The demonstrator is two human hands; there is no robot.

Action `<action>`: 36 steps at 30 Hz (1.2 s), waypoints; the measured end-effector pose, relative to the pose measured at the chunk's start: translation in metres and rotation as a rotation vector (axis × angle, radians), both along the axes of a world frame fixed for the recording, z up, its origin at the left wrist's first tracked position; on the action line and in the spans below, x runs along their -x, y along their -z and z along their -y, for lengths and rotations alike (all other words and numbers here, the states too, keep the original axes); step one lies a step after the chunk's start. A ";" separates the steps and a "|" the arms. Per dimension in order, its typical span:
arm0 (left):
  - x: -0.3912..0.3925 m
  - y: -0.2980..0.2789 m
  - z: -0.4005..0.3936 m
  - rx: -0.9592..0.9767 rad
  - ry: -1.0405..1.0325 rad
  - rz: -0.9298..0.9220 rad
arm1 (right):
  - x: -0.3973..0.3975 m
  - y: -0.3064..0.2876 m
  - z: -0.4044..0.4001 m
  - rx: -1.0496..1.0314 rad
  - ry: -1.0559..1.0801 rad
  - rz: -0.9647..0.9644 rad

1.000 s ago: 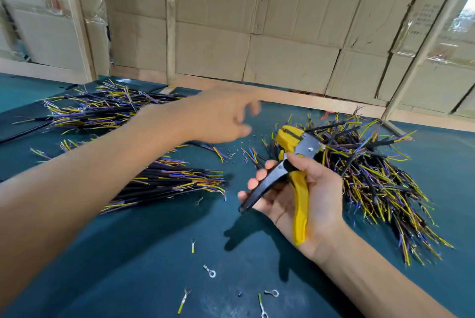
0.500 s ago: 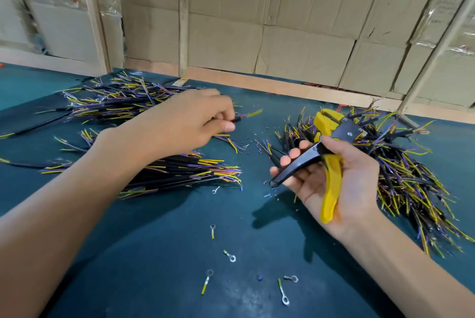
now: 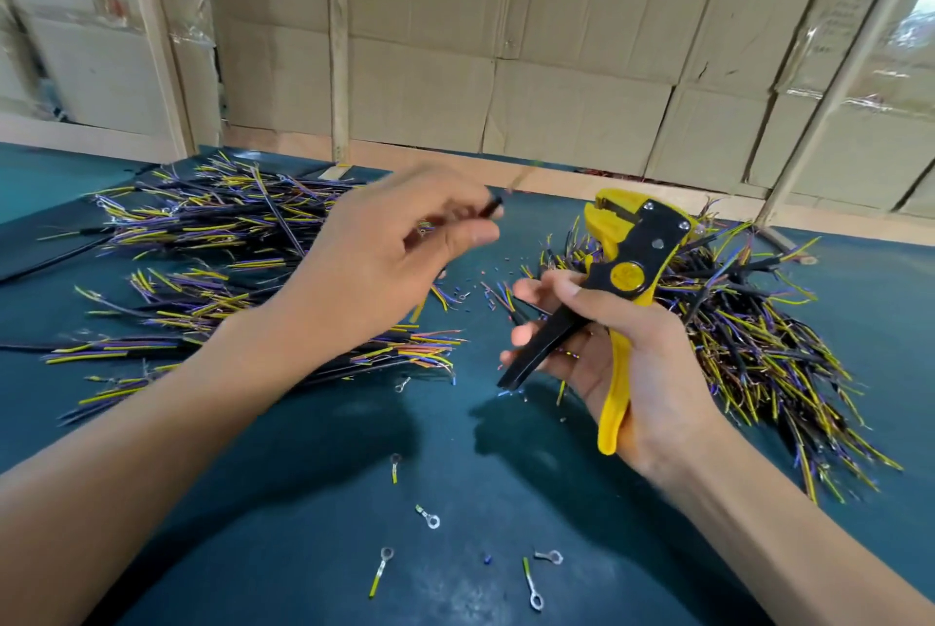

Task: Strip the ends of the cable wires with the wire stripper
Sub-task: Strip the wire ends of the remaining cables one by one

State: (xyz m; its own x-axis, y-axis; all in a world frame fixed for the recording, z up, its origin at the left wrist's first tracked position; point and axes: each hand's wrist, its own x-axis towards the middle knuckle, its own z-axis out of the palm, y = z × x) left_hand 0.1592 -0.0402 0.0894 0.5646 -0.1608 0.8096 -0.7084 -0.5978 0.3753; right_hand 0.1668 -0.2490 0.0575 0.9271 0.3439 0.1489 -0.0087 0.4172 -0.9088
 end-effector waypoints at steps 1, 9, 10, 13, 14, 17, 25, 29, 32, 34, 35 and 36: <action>0.001 -0.001 0.006 0.215 0.077 -0.065 | 0.001 0.000 0.000 0.006 -0.001 0.016; 0.005 -0.007 0.017 0.887 0.471 -0.398 | 0.009 -0.002 -0.001 0.050 -0.134 0.087; 0.004 -0.006 0.016 0.917 0.475 -0.401 | 0.010 -0.002 -0.002 0.050 -0.162 0.083; 0.001 -0.004 0.014 0.972 0.470 -0.409 | 0.014 -0.002 -0.004 0.060 -0.192 0.075; 0.000 -0.003 0.014 0.982 0.471 -0.411 | 0.014 -0.002 -0.005 0.063 -0.187 0.072; 0.000 0.000 0.014 0.954 0.470 -0.443 | 0.013 -0.001 -0.005 0.071 -0.141 0.071; -0.003 0.015 0.023 0.697 0.563 -0.680 | 0.002 0.001 -0.001 0.103 0.008 0.091; -0.004 0.015 0.017 0.704 0.573 -0.699 | 0.000 -0.002 -0.001 0.049 0.067 0.069; -0.004 0.015 0.015 0.670 0.561 -0.727 | -0.002 -0.004 0.000 -0.001 0.108 0.041; -0.003 0.014 0.015 0.657 0.556 -0.761 | -0.002 -0.006 0.001 -0.022 0.122 0.035; -0.003 0.015 0.015 0.652 0.559 -0.781 | -0.002 -0.007 0.003 -0.027 0.129 0.037; -0.003 0.015 0.015 0.643 0.562 -0.799 | -0.002 -0.007 0.004 -0.028 0.136 0.040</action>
State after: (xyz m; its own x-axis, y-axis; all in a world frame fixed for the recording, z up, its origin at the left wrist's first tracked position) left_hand 0.1619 -0.0549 0.0746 0.9297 -0.2399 0.2796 -0.2382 0.1873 0.9530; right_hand 0.1691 -0.2527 0.0649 0.9581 0.2106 0.1940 0.0852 0.4371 -0.8954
